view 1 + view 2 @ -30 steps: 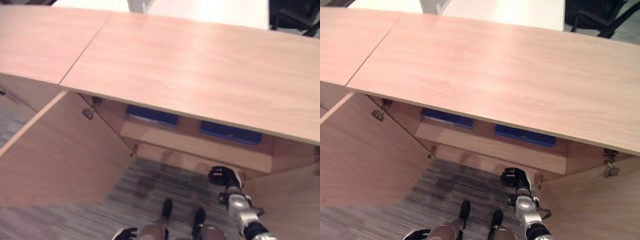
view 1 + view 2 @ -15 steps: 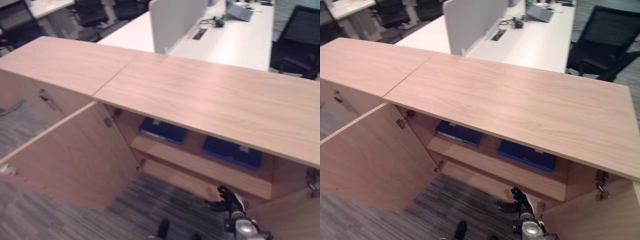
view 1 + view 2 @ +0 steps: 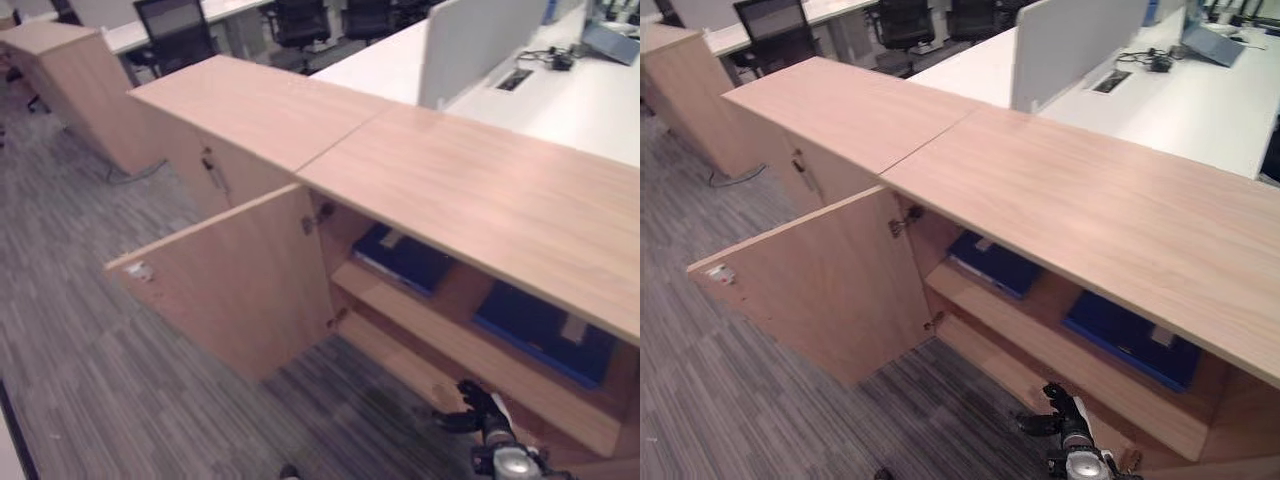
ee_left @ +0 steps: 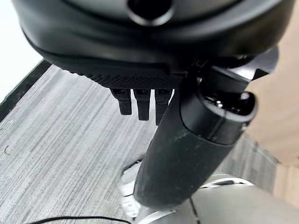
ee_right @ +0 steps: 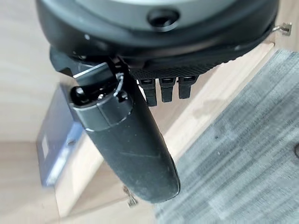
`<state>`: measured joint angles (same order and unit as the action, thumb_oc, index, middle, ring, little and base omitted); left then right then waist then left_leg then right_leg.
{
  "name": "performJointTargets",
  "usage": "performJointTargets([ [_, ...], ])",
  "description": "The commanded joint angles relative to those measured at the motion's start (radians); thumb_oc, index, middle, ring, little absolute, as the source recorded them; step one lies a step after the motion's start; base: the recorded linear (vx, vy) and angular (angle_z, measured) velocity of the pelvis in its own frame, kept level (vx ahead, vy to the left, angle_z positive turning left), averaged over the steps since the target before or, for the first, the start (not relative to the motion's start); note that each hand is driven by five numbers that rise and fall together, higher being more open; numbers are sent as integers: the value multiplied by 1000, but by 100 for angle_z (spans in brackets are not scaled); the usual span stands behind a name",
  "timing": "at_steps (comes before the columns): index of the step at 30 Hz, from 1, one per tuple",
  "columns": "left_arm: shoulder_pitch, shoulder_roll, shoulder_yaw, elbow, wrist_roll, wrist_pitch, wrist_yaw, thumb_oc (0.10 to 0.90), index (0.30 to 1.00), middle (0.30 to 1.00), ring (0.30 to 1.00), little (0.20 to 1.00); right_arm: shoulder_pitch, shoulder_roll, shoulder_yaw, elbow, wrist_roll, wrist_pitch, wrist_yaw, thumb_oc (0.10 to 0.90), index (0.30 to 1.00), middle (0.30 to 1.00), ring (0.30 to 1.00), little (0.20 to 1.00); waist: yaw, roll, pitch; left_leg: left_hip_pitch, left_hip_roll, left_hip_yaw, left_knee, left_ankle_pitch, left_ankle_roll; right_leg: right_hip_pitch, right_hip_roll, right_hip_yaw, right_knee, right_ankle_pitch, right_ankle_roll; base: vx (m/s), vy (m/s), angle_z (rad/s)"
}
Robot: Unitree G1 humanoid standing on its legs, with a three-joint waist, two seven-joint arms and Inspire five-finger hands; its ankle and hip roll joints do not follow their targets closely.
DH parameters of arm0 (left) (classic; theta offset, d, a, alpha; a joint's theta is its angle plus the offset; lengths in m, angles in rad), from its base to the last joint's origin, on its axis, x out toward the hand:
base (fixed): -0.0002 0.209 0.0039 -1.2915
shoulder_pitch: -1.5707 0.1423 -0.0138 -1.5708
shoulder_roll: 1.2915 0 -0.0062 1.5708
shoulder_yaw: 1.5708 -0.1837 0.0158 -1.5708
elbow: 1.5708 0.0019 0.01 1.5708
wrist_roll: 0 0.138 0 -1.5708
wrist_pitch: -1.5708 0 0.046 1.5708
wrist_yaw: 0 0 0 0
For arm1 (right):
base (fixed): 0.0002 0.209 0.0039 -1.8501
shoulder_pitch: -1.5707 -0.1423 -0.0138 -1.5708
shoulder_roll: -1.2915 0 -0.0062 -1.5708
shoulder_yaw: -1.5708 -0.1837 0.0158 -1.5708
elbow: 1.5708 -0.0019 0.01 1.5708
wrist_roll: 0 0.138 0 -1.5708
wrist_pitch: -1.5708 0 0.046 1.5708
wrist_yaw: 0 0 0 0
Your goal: Put the empty folder in the office cabinet
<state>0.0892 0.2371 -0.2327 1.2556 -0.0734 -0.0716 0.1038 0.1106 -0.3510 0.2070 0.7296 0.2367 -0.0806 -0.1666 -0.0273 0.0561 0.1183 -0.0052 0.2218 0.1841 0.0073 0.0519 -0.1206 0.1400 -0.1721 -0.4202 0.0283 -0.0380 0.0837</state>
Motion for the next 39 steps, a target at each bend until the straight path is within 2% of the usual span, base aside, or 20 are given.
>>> performJointTargets([
  [1, -106, -72, 1, -62, -53, -84, -25, 800, 900, 900, 900, 900, -104, 4, -27, -69, -14, -65, -5, 800, 900, 900, 900, 900, 18, -20, 8, 34, 49, -27, -55, 26, -55, -61, 4, 127, -15, -36, 37, 59, 191, 72],
  [6, -113, -58, -21, -55, -15, -76, -35, 800, 900, 900, 900, 900, -139, 22, -36, -35, -15, -59, -13, 800, 900, 900, 900, 900, 48, -42, 4, 26, -16, -73, -65, -8, -27, -54, -43, 125, 19, -28, 65, 82, 229, 53],
  [10, -131, -27, -22, -63, 6, -76, -39, 800, 900, 900, 900, 900, -173, 55, -10, -16, -48, -49, -5, 800, 900, 900, 900, 900, 83, -83, 7, 33, -92, -88, -61, -63, 32, -79, -125, 125, 116, -6, 114, 74, 263, 14],
  [13, -135, -14, -17, -68, 10, -76, -39, 800, 900, 900, 900, 900, -178, 65, 1, -11, -60, -44, 3, 800, 900, 900, 900, 900, 91, -94, 7, 42, -116, -89, -64, -78, 55, -106, -154, 137, 177, 19, 131, 55, 195, 7],
  [14, -135, -2, -15, -83, 9, -74, -39, 800, 900, 900, 900, 900, -181, 77, 12, -9, -74, -39, 4, 800, 900, 900, 900, 900, 92, -107, 22, 56, -144, -94, -70, -87, 76, -150, -190, 161, 268, 119, 153, -2, 222, 9],
  [15, -139, 4, -14, -94, 5, -75, -36, 800, 900, 900, 900, 900, -191, 82, 19, -10, -74, -39, 3, 800, 900, 900, 900, 900, 92, -105, 36, 61, -147, -95, -73, -89, 86, -190, -195, 182, 323, 168, 163, -11, 272, 22],
  [16, -142, 8, -9, -101, 1, -76, -34, 800, 900, 900, 900, 900, -197, 88, 23, -12, -73, -41, 5, 800, 900, 900, 900, 900, 92, -97, 45, 63, -143, -98, -76, -89, 92, -213, -188, 189, 356, 177, 166, 4, 232, 19],
  [17, -144, 22, -2, -113, -3, -81, -29, 800, 900, 900, 900, 900, -191, 91, 31, -17, -83, -46, 6, 800, 900, 900, 900, 900, 88, -80, 51, 70, -145, -106, -87, -96, 103, -251, -140, 213, 382, 132, 157, 78, 201, 15],
  [19, -152, 19, -9, -129, -21, -88, -27, 800, 900, 900, 900, 900, -187, 86, 38, -21, -77, -46, 4, 800, 900, 900, 900, 900, 69, -76, 60, 85, -163, -132, -90, -104, 108, -260, -32, 253, 320, 12, 116, 116, 121, 2],
  [20, -153, 19, -9, -129, -21, -88, -27, 800, 900, 900, 900, 900, -188, 86, 38, -21, -77, -46, 4, 800, 900, 900, 900, 900, 69, -75, 59, 82, -161, -132, -91, -101, 107, -260, -30, 252, 314, 16, 115, 105, 51, 18],
  [21, -166, 18, -8, -133, -22, -91, -18, 800, 900, 900, 900, 900, -187, 77, 44, -26, -75, -48, -1, 800, 900, 900, 900, 900, 63, -82, 63, 79, -179, -143, -88, -103, 108, -256, 8, 263, 243, -4, 99, 70, 18, 29],
  [22, -169, 15, -15, -137, -26, -95, -21, 800, 900, 900, 900, 900, -184, 76, 47, -32, -83, -52, -2, 800, 900, 900, 900, 900, 70, -89, 62, 77, -197, -153, -87, -107, 105, -216, 1, 228, 153, -9, 91, 58, -12, 33],
  [23, -173, -4, -17, -148, -37, -103, -14, 800, 900, 900, 900, 900, -178, 74, 55, -17, -97, -55, -6, 800, 900, 900, 900, 900, 72, -93, 55, 66, -208, -153, -90, -108, 101, -195, 13, 236, 89, 1, 80, 14, -40, 30],
  [24, -171, -6, -14, -155, -56, -105, -11, 800, 900, 900, 900, 900, -175, 68, 53, -9, -102, -53, -5, 800, 900, 900, 900, 900, 69, -91, 50, 60, -209, -154, -89, -106, 101, -194, 25, 270, 71, 3, 77, 2, -38, 39],
  [33, -125, -22, 16, -236, -126, -125, -33, 800, 900, 900, 900, 900, -127, 38, 43, -9, -154, -49, 5, 800, 900, 900, 900, 900, 73, -84, 7, 91, -204, -151, -95, -120, 90, -83, 14, 262, -87, 54, 78, 73, -24, 7],
  [34, -130, 57, 72, -173, -163, -88, -142, 800, 900, 900, 900, 900, -120, 13, 34, -13, -150, -52, 33, 800, 900, 900, 900, 900, 69, -77, -3, 97, -201, -148, -95, -121, 86, -74, 14, 267, -96, 54, 80, 69, 18, 0],
  [35, -136, 44, 72, -228, -201, -124, -104, 800, 900, 900, 900, 900, -106, 20, 27, -29, -152, -57, 26, 800, 900, 900, 900, 900, 67, -78, -5, 104, -200, -146, -95, -124, 85, -66, 13, 266, -98, 54, 79, 101, 15, -11],
  [37, -136, 47, 108, -305, -235, -137, -85, 800, 900, 900, 900, 900, -92, 19, 28, -40, -165, -58, 34, 800, 900, 900, 900, 900, 63, -78, -10, 124, -197, -149, -95, -134, 83, -49, 12, 268, -103, 50, 78, 109, 15, -16],
  [38, -218, 141, 185, -258, -269, -141, -73, 800, 900, 900, 900, 900, -85, 2, 30, -58, -168, -73, 56, 800, 900, 900, 900, 900, 45, -75, -26, 143, -193, -138, -95, -144, 78, -36, 15, 282, -105, 47, 79, 123, 32, -9],
  [39, -233, 151, 194, -289, -288, -149, -64, 800, 900, 900, 900, 900, -77, 2, 34, -67, -170, -74, 58, 800, 900, 900, 900, 900, 40, -75, -27, 149, -191, -134, -95, -147, 77, -34, 15, 285, -104, 46, 79, 129, 31, -7],
])
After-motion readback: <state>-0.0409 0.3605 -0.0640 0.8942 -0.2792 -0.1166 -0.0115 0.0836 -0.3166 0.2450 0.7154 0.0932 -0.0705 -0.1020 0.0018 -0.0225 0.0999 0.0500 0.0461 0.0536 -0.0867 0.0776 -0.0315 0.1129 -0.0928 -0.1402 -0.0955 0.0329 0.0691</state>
